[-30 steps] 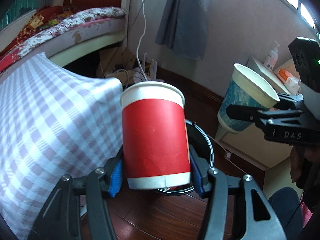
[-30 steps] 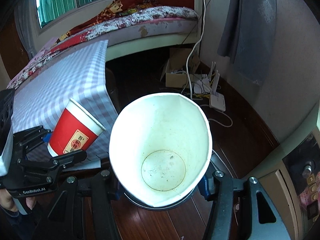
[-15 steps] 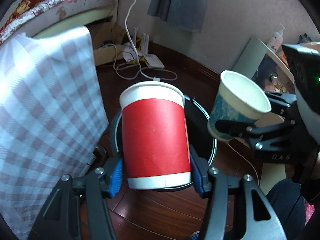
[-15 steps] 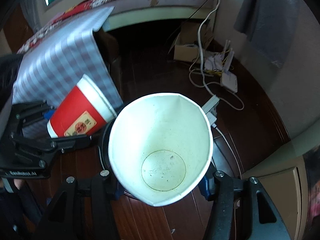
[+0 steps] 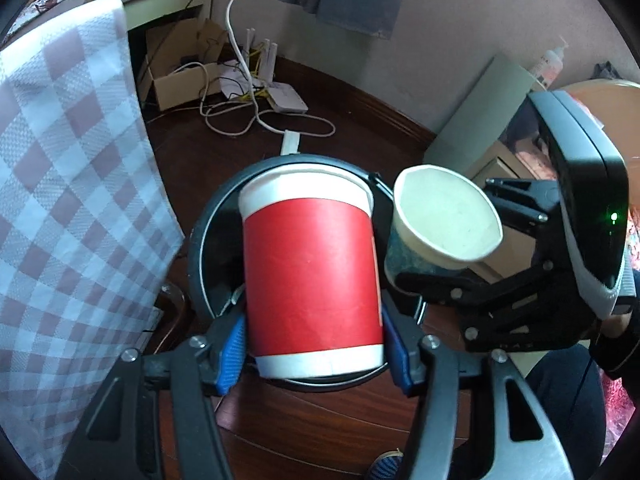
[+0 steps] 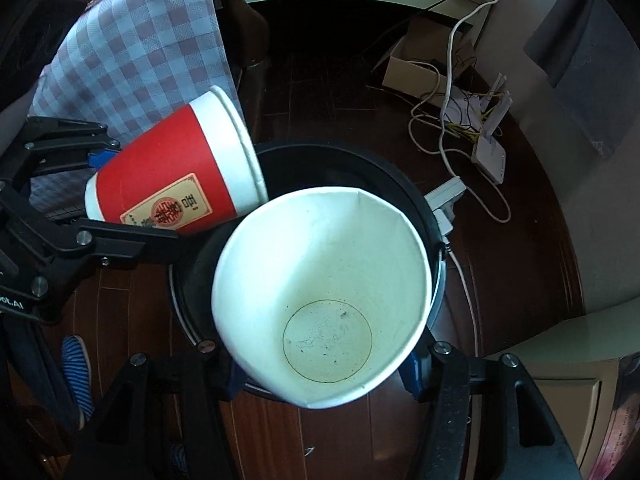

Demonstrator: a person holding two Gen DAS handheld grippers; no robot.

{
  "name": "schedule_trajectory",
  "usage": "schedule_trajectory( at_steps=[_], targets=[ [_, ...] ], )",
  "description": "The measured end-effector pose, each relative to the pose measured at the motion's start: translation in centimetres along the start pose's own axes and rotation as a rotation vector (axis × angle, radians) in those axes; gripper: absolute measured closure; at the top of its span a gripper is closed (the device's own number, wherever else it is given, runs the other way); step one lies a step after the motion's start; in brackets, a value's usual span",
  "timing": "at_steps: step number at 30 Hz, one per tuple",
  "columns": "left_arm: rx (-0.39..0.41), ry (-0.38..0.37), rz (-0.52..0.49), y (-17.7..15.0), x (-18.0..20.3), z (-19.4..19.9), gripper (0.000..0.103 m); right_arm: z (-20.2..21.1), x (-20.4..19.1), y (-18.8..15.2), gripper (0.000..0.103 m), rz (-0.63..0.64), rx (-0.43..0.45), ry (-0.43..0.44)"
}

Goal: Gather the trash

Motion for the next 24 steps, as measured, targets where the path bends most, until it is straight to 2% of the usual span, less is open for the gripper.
schedule_trajectory(
  at_steps=[1, 2, 3, 4, 7, 10, 12, 15, 24],
  targets=[
    [0.003, 0.027, 0.010, -0.1, -0.3, -0.1, 0.021, 0.0, 0.0, -0.1, 0.030, 0.003, -0.002, -0.002],
    [0.006, 0.048, 0.030, -0.2, -0.7, -0.2, 0.000, -0.2, 0.2, -0.3, 0.011, 0.014, -0.003, -0.049],
    [0.022, 0.045, 0.065, -0.4, -1.2, -0.2, 0.001, -0.2, 0.4, -0.6, 0.005, 0.019, 0.010, -0.097],
    [0.020, 0.028, 0.087, -0.6, -1.4, -0.3, 0.001, -0.2, 0.6, -0.9, 0.002, 0.015, 0.014, -0.108],
    [0.013, 0.034, 0.106, -0.8, -1.7, -0.5, 0.001, -0.2, 1.9, -1.7, 0.002, -0.041, -0.005, -0.106],
    [0.015, 0.114, 0.097, -1.1, -2.0, -0.1, 0.001, 0.2, 3.4, -2.0, 0.002, -0.125, 0.002, -0.101],
    [0.026, 0.209, 0.095, -1.6, -2.2, 0.6, 0.001, 0.8, 4.1, -2.1, 0.002, -0.193, 0.023, -0.097],
    [0.033, 0.272, 0.099, -2.6, -2.5, 1.1, 0.001, 0.7, 4.7, -2.1, 0.001, -0.267, 0.027, -0.108],
    [0.034, 0.331, 0.112, -3.6, -3.0, 2.1, 0.001, 1.1, 3.0, -2.2, 0.001, -0.290, 0.060, -0.098]
  ],
)
Point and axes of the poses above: each gripper's, at about its wrist camera, not at the fingertips, and z roughly against the way its jaws point, x to its right, y to its top, the point moved 5 cm from there along -z, roughly the way its jaws point, and after that the axes turned 8 degrees about -z, right-handed, at the moved point
